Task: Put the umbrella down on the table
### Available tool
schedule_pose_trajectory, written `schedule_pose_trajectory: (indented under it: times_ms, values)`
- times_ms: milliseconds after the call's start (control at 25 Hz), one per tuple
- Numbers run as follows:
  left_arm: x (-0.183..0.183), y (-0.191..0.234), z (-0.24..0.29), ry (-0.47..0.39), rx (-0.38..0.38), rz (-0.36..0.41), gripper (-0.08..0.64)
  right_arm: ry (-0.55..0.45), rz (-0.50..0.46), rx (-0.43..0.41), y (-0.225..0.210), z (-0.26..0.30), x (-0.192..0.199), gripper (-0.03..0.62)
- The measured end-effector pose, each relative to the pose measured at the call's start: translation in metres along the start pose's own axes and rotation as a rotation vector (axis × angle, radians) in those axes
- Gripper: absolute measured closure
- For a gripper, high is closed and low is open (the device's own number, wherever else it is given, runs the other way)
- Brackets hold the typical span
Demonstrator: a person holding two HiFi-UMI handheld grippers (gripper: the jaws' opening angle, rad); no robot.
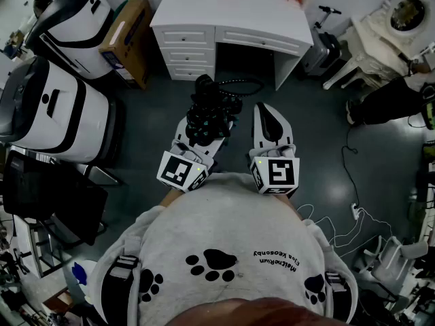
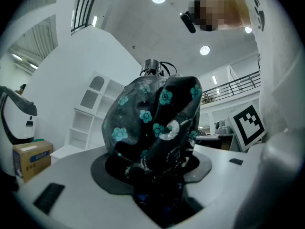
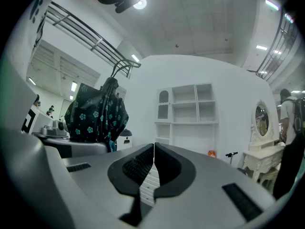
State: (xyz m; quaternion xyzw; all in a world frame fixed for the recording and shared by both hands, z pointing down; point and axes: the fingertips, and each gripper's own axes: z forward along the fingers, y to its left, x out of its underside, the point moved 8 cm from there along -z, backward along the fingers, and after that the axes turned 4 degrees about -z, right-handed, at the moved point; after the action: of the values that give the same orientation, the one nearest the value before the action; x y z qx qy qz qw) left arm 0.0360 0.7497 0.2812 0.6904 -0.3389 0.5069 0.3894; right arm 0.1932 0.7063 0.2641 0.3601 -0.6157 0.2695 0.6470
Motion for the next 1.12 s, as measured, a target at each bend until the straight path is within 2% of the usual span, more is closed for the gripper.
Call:
schedule_pose_trajectory:
  times_ms: [240,640,920,1120]
  values:
    - [0.015,-0.008,0.018,0.007,-0.014,-0.012,0.316,-0.004,-0.001,-0.012,-0.022,0.0,0.011,0.56]
    - [0.025,-0.022,0.042,0.029,-0.035,-0.007,0.316,-0.005,0.076,-0.017,-0.059,0.0,0.027,0.56]
    - [0.034,0.002,0.059,0.036,-0.038,-0.024,0.316,0.008,0.087,0.005,-0.069,0.021,0.04,0.56]
    - [0.032,0.038,0.094,0.028,-0.027,-0.018,0.316,-0.002,0.09,0.01,-0.082,0.066,0.042,0.56]
